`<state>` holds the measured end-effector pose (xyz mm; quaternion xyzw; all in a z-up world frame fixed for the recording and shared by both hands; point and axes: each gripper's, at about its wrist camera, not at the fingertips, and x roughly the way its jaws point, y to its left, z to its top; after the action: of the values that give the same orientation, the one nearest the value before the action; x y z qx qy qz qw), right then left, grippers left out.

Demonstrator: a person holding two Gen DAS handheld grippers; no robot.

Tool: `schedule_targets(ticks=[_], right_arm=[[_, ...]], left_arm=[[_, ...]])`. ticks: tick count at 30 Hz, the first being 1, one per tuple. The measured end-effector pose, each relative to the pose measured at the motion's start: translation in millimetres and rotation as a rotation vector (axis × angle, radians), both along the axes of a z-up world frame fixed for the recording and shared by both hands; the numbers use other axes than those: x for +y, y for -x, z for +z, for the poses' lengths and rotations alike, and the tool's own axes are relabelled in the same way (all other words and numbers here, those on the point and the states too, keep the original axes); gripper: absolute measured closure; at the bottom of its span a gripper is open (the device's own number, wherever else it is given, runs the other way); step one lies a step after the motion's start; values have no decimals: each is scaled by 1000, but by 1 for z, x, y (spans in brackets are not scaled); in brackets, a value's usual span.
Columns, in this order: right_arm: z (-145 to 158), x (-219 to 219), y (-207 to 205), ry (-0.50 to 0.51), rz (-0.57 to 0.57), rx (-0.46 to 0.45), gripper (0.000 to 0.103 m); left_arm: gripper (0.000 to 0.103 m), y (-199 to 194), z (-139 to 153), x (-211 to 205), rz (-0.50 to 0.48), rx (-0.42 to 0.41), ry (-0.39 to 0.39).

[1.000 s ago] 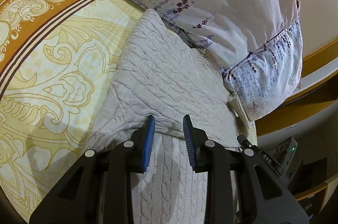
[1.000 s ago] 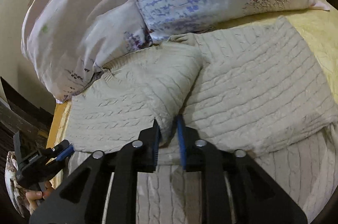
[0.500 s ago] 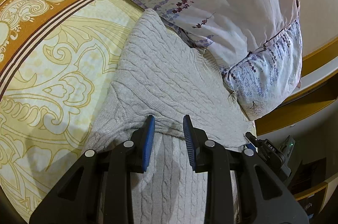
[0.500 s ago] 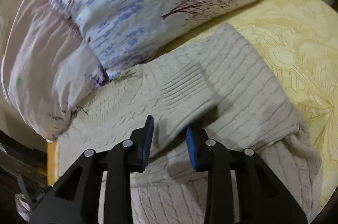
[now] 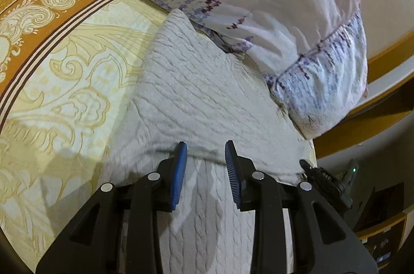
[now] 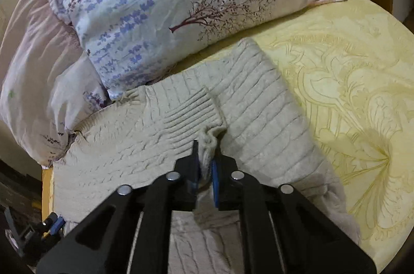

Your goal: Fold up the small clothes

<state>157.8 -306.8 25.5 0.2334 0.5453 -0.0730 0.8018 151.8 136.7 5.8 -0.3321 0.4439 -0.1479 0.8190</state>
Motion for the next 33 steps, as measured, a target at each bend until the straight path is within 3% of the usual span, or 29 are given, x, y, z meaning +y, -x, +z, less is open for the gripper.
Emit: schedule_targets(ticks=[1, 3, 7, 9, 13, 17, 21, 26, 31, 33], right_arm=[[6, -3, 5, -5, 3, -10, 66], [23, -13, 21, -27, 20, -53, 44], [46, -43, 65, -66, 79, -97, 44], [49, -59, 86, -80, 78, -93, 44], [44, -85, 125, -132, 65, -54, 45], [37, -92, 156, -201, 92, -7, 55], [30, -81, 172, -266, 147, 17, 66], [29, -71, 195, -393, 191, 15, 71], [29, -67, 221, -495, 222, 10, 85], [32, -64, 227, -510, 240, 4, 85]], left_arm=[[71, 7, 4, 1, -14, -16, -6], [71, 22, 14, 4, -40, -57, -34], [58, 53, 25, 19, -47, -97, -87], [57, 67, 24, 28, -40, -96, -96], [57, 95, 20, 43, -47, -80, -97], [57, 117, 14, 42, -79, -65, -84], [57, 134, 7, 36, -99, -47, -45], [58, 159, 2, 31, -106, -60, -1], [69, 184, -2, 22, -144, -62, 35], [73, 194, -5, 18, -165, -59, 69]])
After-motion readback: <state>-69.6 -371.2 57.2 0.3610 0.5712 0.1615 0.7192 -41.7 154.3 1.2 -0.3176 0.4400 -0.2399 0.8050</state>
